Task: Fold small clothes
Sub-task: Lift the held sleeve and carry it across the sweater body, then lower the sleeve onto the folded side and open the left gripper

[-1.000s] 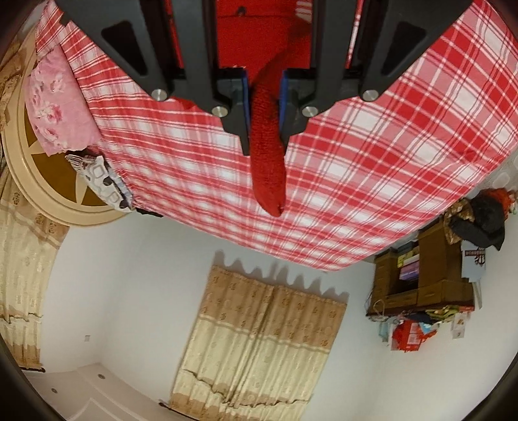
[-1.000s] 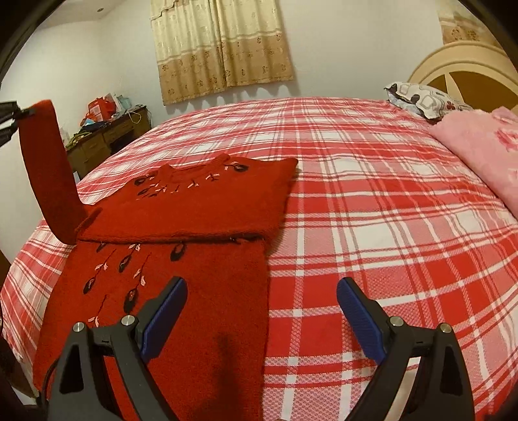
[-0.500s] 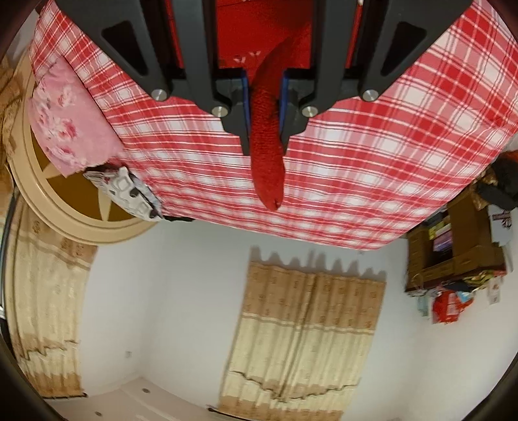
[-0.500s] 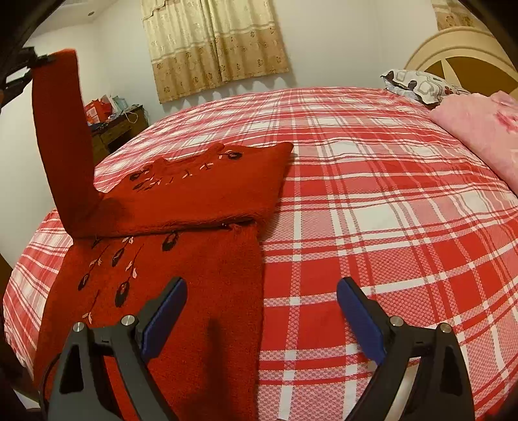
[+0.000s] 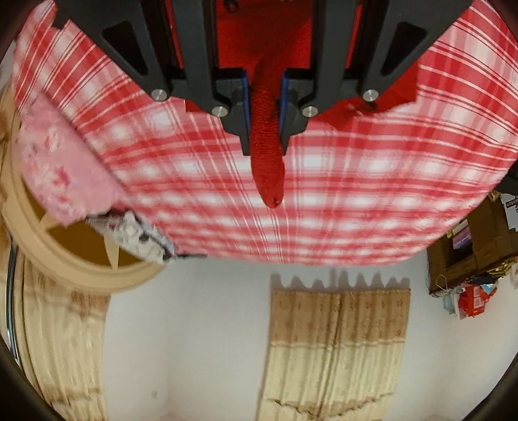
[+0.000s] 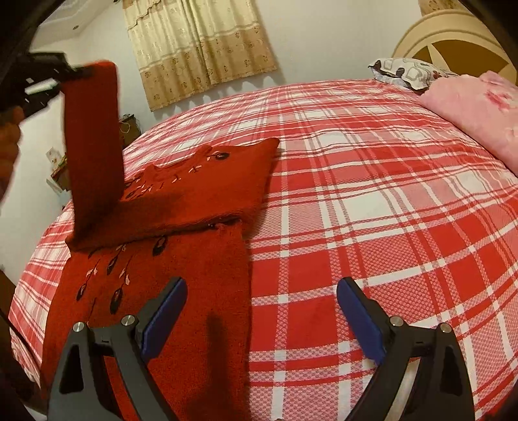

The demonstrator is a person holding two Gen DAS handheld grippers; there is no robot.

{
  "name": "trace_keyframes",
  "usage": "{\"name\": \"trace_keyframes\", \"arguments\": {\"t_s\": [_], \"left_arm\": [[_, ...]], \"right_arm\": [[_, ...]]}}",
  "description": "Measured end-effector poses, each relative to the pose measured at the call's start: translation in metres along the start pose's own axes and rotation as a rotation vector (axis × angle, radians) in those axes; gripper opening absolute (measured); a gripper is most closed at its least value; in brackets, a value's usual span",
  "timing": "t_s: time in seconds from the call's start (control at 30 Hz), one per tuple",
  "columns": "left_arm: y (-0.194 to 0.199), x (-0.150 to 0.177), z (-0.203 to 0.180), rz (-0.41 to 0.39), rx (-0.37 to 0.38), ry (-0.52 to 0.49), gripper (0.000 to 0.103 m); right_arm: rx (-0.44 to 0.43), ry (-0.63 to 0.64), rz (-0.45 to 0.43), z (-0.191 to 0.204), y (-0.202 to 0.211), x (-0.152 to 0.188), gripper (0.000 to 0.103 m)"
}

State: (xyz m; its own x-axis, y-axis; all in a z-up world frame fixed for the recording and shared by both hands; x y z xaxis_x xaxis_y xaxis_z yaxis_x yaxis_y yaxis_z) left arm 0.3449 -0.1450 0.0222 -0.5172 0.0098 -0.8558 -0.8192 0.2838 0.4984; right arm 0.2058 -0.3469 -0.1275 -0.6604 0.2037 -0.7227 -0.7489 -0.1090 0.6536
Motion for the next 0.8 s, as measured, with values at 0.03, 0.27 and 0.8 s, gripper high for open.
{"name": "trace_keyframes", "arguments": {"t_s": [0.03, 0.27, 0.8], "left_arm": [[-0.010, 0.009, -0.009, 0.019, -0.008, -0.018, 0.014], [-0.049, 0.058, -0.053, 0.166, 0.028, -0.078, 0.025], [0.025, 0.083, 0.053, 0.037, -0.163, -0.233, 0.078]], "right_arm": [[0.000, -0.005, -0.001, -0.001, 0.000, 0.000, 0.094], [-0.003, -0.026, 0.015, -0.006, -0.007, 0.004, 0.094], [-0.061, -0.011, -0.024, -0.001, 0.005, -0.001, 0.094]]}}
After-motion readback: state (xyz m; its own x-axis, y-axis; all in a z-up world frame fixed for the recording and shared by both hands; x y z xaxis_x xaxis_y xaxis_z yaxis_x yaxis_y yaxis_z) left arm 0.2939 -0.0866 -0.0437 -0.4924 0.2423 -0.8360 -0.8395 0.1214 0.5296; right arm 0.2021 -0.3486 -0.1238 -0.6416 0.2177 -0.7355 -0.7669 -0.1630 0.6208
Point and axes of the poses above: each gripper's, at about its wrist camera, not at the fingertips, and y roughly against the way its jaws point, z to its left, x to its underside, the point moved 2 cm from there along -y, roughly the way its jaws point, and after that the axes turned 2 degrees about -z, right-handed, at the moved point
